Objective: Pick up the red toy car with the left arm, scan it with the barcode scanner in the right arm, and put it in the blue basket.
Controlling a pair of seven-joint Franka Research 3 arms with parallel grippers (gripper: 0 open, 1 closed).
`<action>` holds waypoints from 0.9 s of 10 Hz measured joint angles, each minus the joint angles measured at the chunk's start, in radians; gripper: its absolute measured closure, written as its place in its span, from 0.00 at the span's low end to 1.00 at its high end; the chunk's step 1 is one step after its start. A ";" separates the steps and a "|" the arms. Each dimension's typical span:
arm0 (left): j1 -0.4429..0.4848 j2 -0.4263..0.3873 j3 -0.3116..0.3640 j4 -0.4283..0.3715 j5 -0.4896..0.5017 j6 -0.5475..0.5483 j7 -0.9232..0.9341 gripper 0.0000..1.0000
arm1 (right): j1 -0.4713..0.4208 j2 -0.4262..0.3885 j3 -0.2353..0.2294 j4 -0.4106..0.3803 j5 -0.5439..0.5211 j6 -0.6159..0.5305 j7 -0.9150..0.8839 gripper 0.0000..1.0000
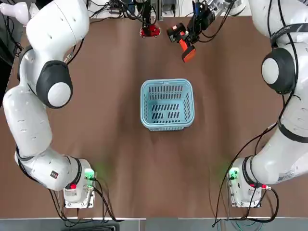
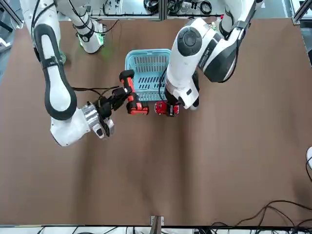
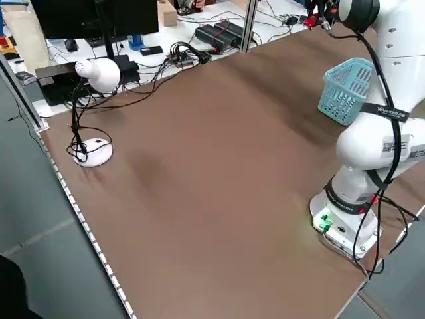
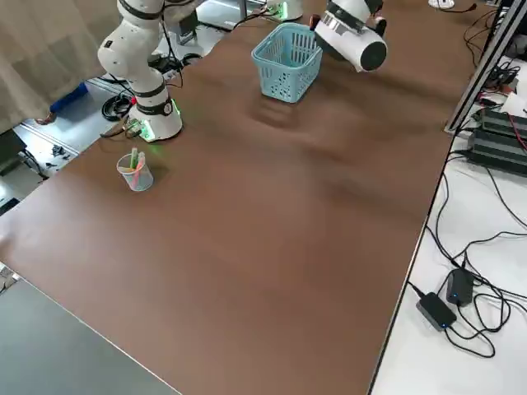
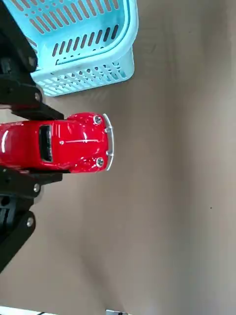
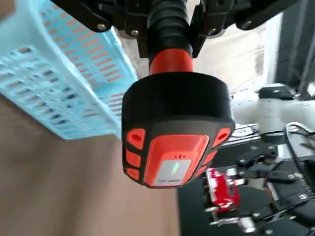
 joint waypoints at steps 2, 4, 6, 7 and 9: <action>0.000 0.000 0.000 0.000 0.000 -0.002 0.000 0.56 | -0.072 -0.004 -0.010 0.075 -0.145 -0.005 0.053 0.63; 0.002 -0.005 -0.005 0.000 -0.001 -0.002 -0.011 0.56 | -0.164 -0.010 -0.014 0.157 -0.332 -0.054 0.094 0.63; 0.006 -0.029 -0.044 -0.032 -0.004 -0.011 -0.032 0.56 | -0.189 -0.020 -0.013 0.251 -0.578 -0.059 0.146 0.63; 0.007 -0.050 -0.068 -0.069 -0.027 -0.011 -0.041 0.56 | -0.184 -0.027 -0.010 0.285 -0.680 -0.055 0.171 0.63; 0.015 -0.101 -0.116 -0.159 -0.074 -0.011 -0.049 0.56 | -0.179 -0.049 -0.008 0.314 -0.833 -0.026 0.214 0.63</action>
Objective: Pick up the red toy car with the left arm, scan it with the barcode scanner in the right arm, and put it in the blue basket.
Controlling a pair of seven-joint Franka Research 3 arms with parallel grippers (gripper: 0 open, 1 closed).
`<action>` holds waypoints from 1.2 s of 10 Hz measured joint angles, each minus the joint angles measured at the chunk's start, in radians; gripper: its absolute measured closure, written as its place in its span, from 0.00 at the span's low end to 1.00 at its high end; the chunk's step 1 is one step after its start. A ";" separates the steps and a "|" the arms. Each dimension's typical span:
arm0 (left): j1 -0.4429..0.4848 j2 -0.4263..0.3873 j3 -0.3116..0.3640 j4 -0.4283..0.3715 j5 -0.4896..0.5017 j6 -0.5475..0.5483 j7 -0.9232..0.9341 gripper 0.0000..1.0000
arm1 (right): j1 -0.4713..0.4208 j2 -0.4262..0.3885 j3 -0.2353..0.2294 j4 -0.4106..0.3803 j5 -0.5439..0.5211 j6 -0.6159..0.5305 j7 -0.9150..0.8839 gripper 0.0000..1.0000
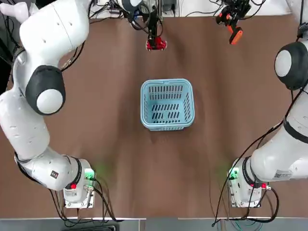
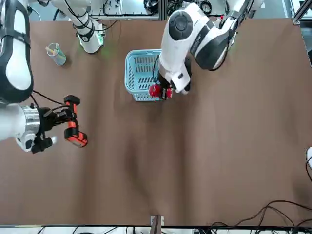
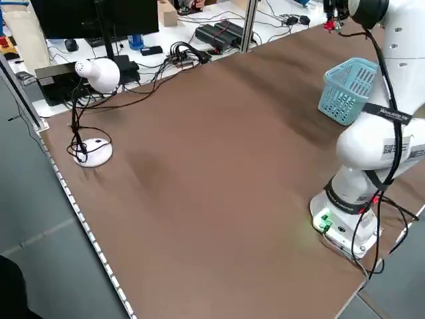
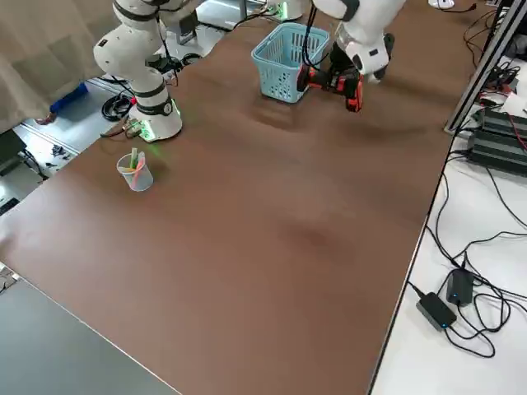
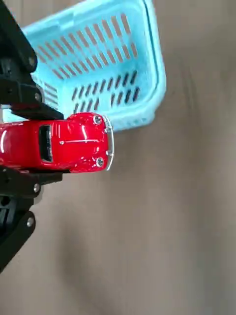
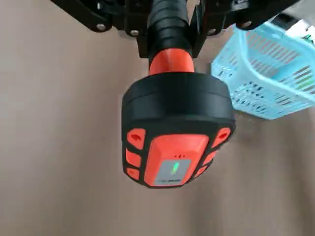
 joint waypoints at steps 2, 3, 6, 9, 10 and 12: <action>0.003 -0.043 -0.054 -0.108 -0.004 0.042 -0.063 0.56 | -0.001 -0.022 -0.002 0.004 -0.151 0.074 0.065 0.63; 0.002 -0.069 -0.081 -0.184 -0.004 0.105 -0.101 0.56 | -0.010 -0.024 -0.005 -0.004 -0.184 0.136 0.077 0.63; 0.001 -0.141 -0.154 -0.393 -0.004 0.238 -0.207 0.56 | -0.075 -0.012 -0.011 -0.140 -0.198 0.403 0.078 0.63; 0.001 -0.177 -0.184 -0.557 -0.004 0.392 -0.299 0.56 | -0.083 0.006 -0.010 -0.276 -0.204 0.600 0.078 0.63; 0.001 -0.178 -0.187 -0.601 -0.004 0.446 -0.333 0.56 | -0.083 0.011 -0.010 -0.335 -0.204 0.663 0.078 0.63; 0.000 -0.174 -0.188 -0.649 -0.001 0.520 -0.352 0.56 | -0.082 0.014 -0.006 -0.436 -0.204 0.767 0.078 0.63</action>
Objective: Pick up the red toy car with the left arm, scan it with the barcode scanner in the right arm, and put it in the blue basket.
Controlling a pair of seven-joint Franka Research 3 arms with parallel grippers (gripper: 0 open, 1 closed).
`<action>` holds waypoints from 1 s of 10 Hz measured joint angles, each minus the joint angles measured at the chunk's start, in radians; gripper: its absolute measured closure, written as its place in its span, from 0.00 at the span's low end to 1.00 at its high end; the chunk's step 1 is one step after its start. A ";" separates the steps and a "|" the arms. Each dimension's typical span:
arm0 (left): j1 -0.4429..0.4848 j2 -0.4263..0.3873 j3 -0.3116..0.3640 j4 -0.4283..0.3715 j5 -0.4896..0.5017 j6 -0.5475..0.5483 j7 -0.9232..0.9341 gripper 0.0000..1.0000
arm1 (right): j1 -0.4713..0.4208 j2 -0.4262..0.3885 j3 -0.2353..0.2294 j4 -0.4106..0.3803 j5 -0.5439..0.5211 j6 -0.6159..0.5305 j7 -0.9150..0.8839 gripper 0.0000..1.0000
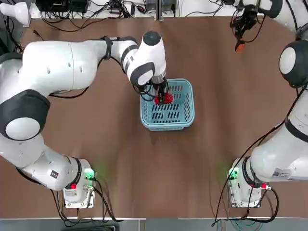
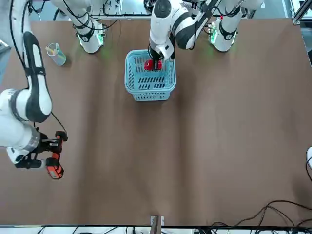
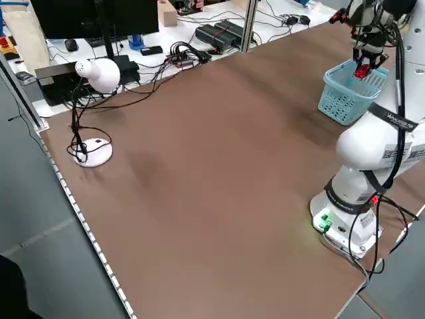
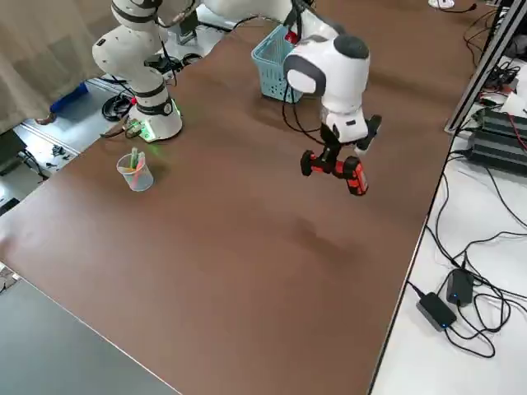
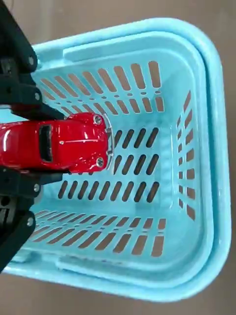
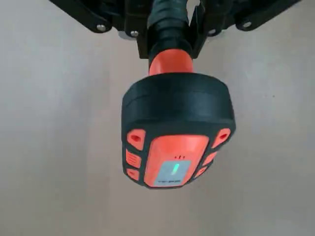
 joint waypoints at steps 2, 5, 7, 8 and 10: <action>-0.008 0.035 0.000 -0.012 0.014 0.036 0.000 0.56 | 0.000 0.001 0.000 -0.074 0.000 0.107 0.000 0.63; -0.018 0.114 0.000 -0.015 0.091 0.067 -0.002 0.56 | -0.006 0.024 -0.002 -0.134 0.000 0.216 0.001 0.63; -0.020 0.157 0.000 -0.015 0.132 0.091 -0.002 0.56 | -0.019 0.037 -0.003 -0.209 0.000 0.329 0.001 0.63; -0.025 0.167 0.000 -0.014 0.141 0.094 -0.002 0.56 | -0.022 0.040 -0.003 -0.226 0.000 0.342 0.001 0.63; -0.032 0.180 0.000 -0.012 0.154 0.103 -0.002 0.56 | -0.021 0.040 -0.001 -0.237 0.000 0.343 0.001 0.63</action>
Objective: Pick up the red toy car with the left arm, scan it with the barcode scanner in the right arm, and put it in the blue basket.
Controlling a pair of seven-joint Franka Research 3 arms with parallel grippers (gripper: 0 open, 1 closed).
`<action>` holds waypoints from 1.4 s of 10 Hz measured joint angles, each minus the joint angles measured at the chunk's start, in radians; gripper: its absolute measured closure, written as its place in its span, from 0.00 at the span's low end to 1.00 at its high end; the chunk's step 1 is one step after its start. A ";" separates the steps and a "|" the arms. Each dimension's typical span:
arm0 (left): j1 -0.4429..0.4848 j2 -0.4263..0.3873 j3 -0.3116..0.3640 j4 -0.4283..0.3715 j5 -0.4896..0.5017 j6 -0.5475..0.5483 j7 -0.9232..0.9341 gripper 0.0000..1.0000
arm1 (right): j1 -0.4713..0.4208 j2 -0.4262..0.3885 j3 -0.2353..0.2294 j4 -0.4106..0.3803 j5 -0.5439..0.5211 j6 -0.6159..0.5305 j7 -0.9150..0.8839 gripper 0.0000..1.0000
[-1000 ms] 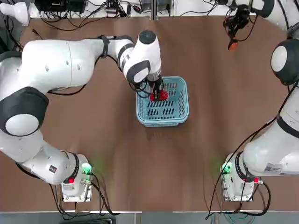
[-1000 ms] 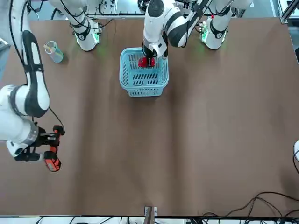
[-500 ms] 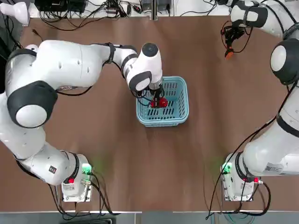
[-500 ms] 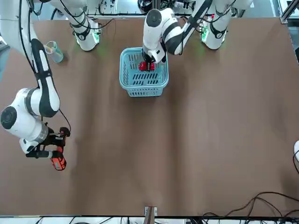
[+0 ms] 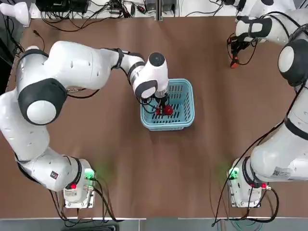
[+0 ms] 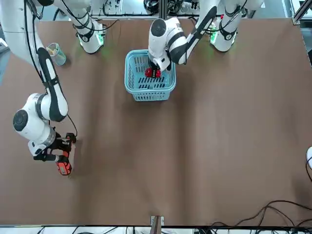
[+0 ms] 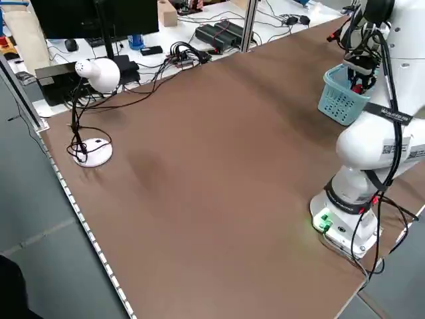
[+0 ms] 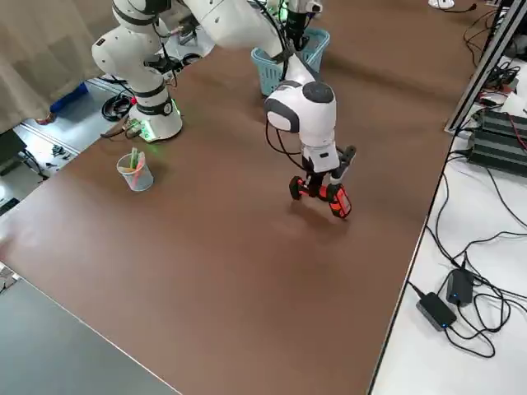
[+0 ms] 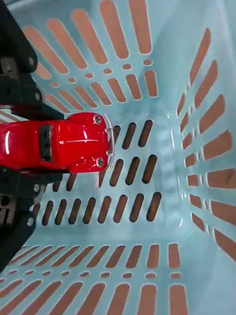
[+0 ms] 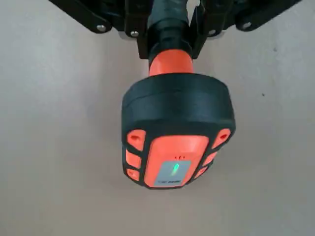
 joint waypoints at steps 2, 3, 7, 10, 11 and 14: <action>-0.008 0.031 0.002 0.013 0.036 0.004 -0.005 0.56 | 0.000 0.000 0.000 -0.002 0.000 0.001 0.000 0.63; -0.012 0.048 0.002 0.023 0.051 0.007 -0.007 0.56 | 0.000 0.003 0.000 -0.002 0.000 0.004 0.000 0.63; -0.075 0.106 0.056 0.090 0.103 0.009 -0.017 0.56 | 0.000 0.031 0.000 0.010 0.000 0.028 0.000 0.63; -0.124 0.146 0.084 0.130 0.121 0.009 -0.029 0.56 | 0.000 0.031 0.000 0.011 0.000 0.026 0.000 0.63; -0.128 0.160 0.091 0.143 0.136 0.009 -0.032 0.56 | 0.000 0.032 0.000 0.012 0.000 0.022 0.000 0.63; -0.139 0.189 0.102 0.167 0.149 0.009 -0.032 0.56 | 0.001 0.085 0.004 0.011 0.000 0.005 0.000 0.34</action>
